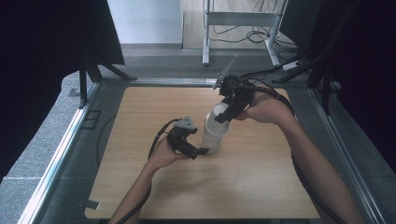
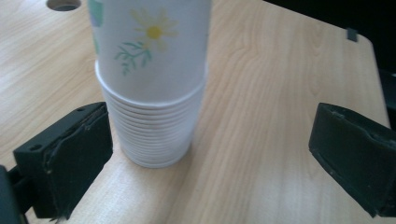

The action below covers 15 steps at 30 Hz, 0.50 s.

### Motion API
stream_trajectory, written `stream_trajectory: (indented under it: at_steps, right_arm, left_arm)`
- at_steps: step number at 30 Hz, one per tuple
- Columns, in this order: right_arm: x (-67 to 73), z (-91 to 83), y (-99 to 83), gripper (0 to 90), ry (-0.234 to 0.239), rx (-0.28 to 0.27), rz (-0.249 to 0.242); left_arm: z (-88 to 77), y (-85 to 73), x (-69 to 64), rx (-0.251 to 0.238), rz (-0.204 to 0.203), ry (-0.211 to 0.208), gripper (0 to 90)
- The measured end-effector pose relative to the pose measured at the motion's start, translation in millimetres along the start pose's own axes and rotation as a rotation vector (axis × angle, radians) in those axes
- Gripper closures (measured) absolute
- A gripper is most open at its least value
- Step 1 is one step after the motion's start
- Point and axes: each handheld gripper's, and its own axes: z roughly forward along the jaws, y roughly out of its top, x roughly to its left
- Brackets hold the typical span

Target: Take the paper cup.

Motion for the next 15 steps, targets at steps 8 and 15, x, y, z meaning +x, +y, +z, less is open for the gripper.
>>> stream_trajectory:
  at_steps: [8, 15]
  right_arm:
    - [10.5, 0.9, -14.2, 36.3, 0.013, -0.015, -0.017]
    - [19.6, 3.6, -26.4, 36.3, 0.028, -0.041, -0.025]
  left_arm:
    - [-6.7, -4.5, -3.3, -0.008, 0.009, -0.053, 0.8]
    - [-9.7, -7.8, -11.4, -0.003, 0.04, -0.082, 2.5]
